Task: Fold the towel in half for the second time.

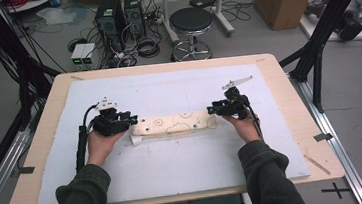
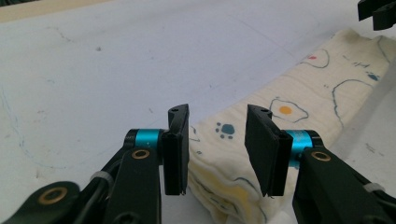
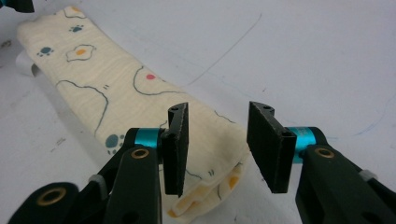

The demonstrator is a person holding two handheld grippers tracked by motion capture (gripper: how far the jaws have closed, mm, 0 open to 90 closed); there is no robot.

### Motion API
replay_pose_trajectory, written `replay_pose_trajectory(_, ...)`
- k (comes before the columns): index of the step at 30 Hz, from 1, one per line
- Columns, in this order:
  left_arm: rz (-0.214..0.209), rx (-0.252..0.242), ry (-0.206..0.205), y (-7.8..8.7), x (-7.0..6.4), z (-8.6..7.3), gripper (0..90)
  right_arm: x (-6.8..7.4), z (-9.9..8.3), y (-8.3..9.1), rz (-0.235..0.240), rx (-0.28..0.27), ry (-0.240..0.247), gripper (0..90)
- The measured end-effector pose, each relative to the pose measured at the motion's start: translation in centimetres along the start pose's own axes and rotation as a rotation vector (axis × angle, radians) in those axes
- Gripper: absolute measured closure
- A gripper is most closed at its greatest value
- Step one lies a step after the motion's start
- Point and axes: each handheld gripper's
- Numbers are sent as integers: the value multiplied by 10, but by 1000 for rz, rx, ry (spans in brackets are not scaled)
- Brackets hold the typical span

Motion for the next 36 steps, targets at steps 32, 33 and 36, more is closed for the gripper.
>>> replay_pose_trajectory(32,-69,-39,-36,36,-12,-4,398,23,2,20,21,-89,-24,241)
replay_pose_trajectory(33,-67,-45,-32,37,-13,-4,387,25,2,20,19,-87,-19,232)
replay_pose_trajectory(36,-73,-52,-32,41,-14,-3,366,28,3,22,29,-88,-10,225)
Point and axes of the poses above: each handheld gripper's, and its own axes: y roughly backward along the jaws, z roughly out of its top, x roughly to its left, and after that the axes turned 8 degrees about z, right-handed
